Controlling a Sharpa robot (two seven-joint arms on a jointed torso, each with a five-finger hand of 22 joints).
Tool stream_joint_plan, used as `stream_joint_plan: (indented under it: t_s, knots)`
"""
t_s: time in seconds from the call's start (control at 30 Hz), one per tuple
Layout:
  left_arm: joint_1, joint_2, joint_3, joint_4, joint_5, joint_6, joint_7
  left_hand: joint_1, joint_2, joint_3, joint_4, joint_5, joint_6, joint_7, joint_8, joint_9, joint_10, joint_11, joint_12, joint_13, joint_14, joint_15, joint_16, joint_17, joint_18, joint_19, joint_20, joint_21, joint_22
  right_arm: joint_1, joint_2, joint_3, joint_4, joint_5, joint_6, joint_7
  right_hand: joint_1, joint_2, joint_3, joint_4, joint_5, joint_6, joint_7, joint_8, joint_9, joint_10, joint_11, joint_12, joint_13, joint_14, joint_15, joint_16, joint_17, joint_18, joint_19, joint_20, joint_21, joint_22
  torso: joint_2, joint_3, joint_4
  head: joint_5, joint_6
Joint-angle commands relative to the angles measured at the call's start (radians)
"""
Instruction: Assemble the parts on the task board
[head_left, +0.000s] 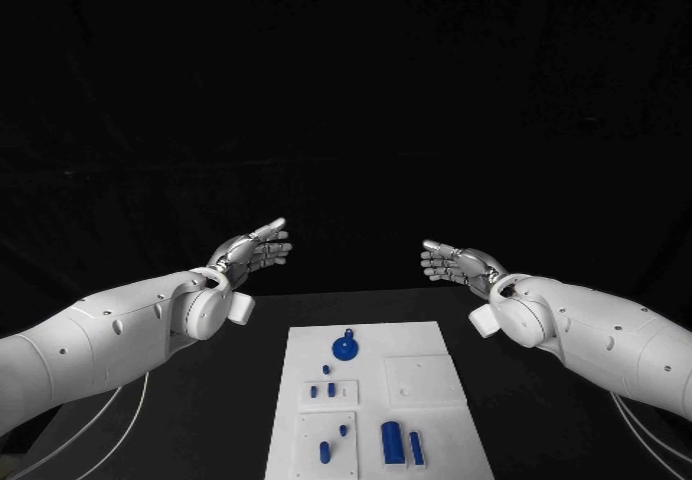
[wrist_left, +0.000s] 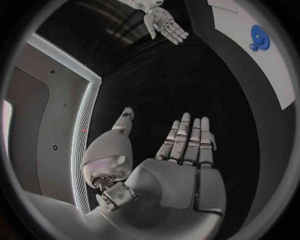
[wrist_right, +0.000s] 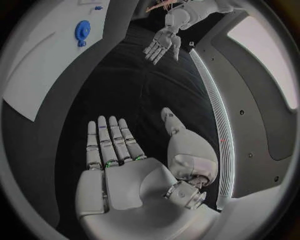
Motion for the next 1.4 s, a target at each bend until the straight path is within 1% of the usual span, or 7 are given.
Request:
stream_joint_plan:
  t_s: [0.03,0.17,0.33,0.6,0.73,0.97,1.4]
  knots:
    - [-0.010,-0.003,0.004,0.024,0.007,-0.037,0.013,-0.419,0.025,-0.171,0.127,-0.026,-0.344,-0.064,-0.121,-0.215,-0.579,-0.069,-0.029,-0.030,-0.348,-0.077,-0.159,-0.183,-0.030,-0.256,-0.030,-0.213,-0.992,-0.007,-0.006,0.001,0.025,0.018,-0.037,0.016,-0.375,0.007,-0.202,0.130,-0.105,-0.373,-0.077,-0.088,-0.242,-0.430,-0.073,-0.083,-0.124,-0.370,-0.075,-0.141,-0.243,-0.066,-0.219,-0.090,-0.128,-0.676,-0.007,-0.0076,0.0079,-0.005,-0.016]
    - [-0.044,-0.018,0.018,0.096,0.019,-0.116,0.037,-0.419,0.025,-0.171,0.127,-0.026,-0.344,-0.064,-0.121,-0.215,-0.579,-0.069,-0.029,-0.030,-0.348,-0.077,-0.159,-0.183,-0.030,-0.256,-0.030,-0.213,-0.992,-0.028,-0.029,0.004,0.104,0.062,-0.117,0.050,-0.375,0.007,-0.202,0.130,-0.105,-0.373,-0.077,-0.088,-0.242,-0.430,-0.073,-0.083,-0.124,-0.370,-0.075,-0.141,-0.243,-0.066,-0.219,-0.090,-0.128,-0.676,-0.024,-0.0224,0.0242,-0.015,-0.053]
    - [-0.108,-0.047,0.046,0.232,0.043,-0.266,0.081,-0.419,0.025,-0.171,0.127,-0.026,-0.344,-0.064,-0.121,-0.215,-0.579,-0.069,-0.029,-0.030,-0.348,-0.077,-0.159,-0.183,-0.030,-0.256,-0.030,-0.213,-0.992,-0.068,-0.074,0.008,0.253,0.143,-0.267,0.115,-0.375,0.007,-0.202,0.130,-0.105,-0.373,-0.077,-0.088,-0.242,-0.430,-0.073,-0.083,-0.124,-0.370,-0.075,-0.141,-0.243,-0.066,-0.219,-0.090,-0.128,-0.676,-0.036,-0.0334,0.0362,-0.022,-0.081]
    - [-0.211,-0.095,0.092,0.455,0.082,-0.511,0.155,-0.419,0.025,-0.171,0.127,-0.026,-0.344,-0.064,-0.121,-0.215,-0.579,-0.069,-0.029,-0.030,-0.348,-0.077,-0.159,-0.183,-0.030,-0.256,-0.030,-0.213,-0.992,-0.139,-0.153,0.016,0.514,0.286,-0.530,0.229,-0.375,0.007,-0.202,0.130,-0.105,-0.373,-0.077,-0.088,-0.242,-0.430,-0.073,-0.083,-0.124,-0.370,-0.075,-0.141,-0.243,-0.066,-0.219,-0.090,-0.128,-0.676,-0.037,-0.0344,0.0373,-0.023,-0.084]
    - [-0.242,-0.108,0.105,0.520,0.094,-0.583,0.176,-0.419,0.025,-0.171,0.127,-0.026,-0.344,-0.064,-0.121,-0.215,-0.579,-0.069,-0.029,-0.030,-0.348,-0.077,-0.159,-0.183,-0.030,-0.256,-0.030,-0.213,-0.992,-0.164,-0.180,0.019,0.605,0.336,-0.621,0.268,-0.375,0.007,-0.202,0.130,-0.105,-0.373,-0.077,-0.088,-0.242,-0.430,-0.073,-0.083,-0.124,-0.370,-0.075,-0.141,-0.243,-0.066,-0.219,-0.090,-0.128,-0.676,-0.037,-0.0344,0.0373,-0.023,-0.084]
    - [-0.262,-0.117,0.114,0.563,0.101,-0.629,0.190,-0.419,0.025,-0.171,0.127,-0.026,-0.344,-0.064,-0.121,-0.215,-0.579,-0.069,-0.029,-0.030,-0.348,-0.077,-0.159,-0.183,-0.030,-0.256,-0.030,-0.213,-0.992,-0.186,-0.204,0.021,0.687,0.381,-0.703,0.304,-0.375,0.007,-0.202,0.130,-0.105,-0.373,-0.077,-0.088,-0.242,-0.430,-0.073,-0.083,-0.124,-0.370,-0.075,-0.141,-0.243,-0.066,-0.219,-0.090,-0.128,-0.676,-0.037,-0.0344,0.0373,-0.023,-0.084]
    - [-0.262,-0.117,0.114,0.563,0.101,-0.629,0.190,-0.419,0.025,-0.171,0.127,-0.026,-0.344,-0.064,-0.121,-0.215,-0.579,-0.069,-0.029,-0.030,-0.348,-0.077,-0.159,-0.183,-0.030,-0.256,-0.030,-0.213,-0.992,-0.187,-0.205,0.021,0.691,0.383,-0.707,0.306,-0.375,0.007,-0.202,0.130,-0.105,-0.373,-0.077,-0.088,-0.242,-0.430,-0.073,-0.083,-0.124,-0.370,-0.075,-0.141,-0.243,-0.066,-0.219,-0.090,-0.128,-0.676,-0.037,-0.0344,0.0373,-0.023,-0.084]
